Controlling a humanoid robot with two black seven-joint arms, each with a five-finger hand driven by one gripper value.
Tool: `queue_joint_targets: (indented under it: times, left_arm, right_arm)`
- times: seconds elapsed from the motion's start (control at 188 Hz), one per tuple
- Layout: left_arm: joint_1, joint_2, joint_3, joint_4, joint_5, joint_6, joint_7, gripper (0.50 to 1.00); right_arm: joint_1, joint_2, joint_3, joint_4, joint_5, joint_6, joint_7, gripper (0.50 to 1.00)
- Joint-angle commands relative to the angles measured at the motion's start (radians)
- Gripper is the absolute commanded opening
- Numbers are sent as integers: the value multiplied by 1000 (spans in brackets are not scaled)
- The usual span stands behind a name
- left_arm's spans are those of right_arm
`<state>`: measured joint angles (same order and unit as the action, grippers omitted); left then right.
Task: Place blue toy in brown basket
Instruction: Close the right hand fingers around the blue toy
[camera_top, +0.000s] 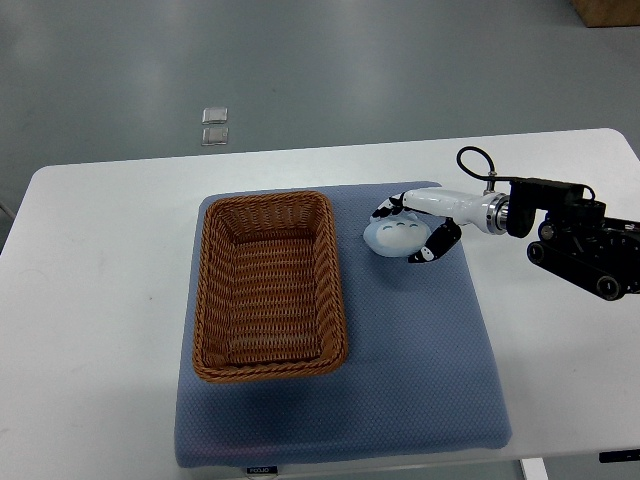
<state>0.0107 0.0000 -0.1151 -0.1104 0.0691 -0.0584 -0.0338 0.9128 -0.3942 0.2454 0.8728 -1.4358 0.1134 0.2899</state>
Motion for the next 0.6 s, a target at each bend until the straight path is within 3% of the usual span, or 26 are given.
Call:
queue_joint_targets:
  times: [0.0, 0.362, 0.597]
  left_arm:
    - [0, 0, 0, 0, 0, 0, 0, 1000]
    - [0, 0, 0, 0, 0, 0, 0, 1000]
    - [0, 0, 0, 0, 0, 0, 0, 1000]
  right_arm:
    - [0, 0, 0, 2, 0, 0, 2, 713]
    - [5, -5, 5, 2, 2, -23, 12, 500]
    - [8, -9, 18, 2, 8, -46, 15, 500]
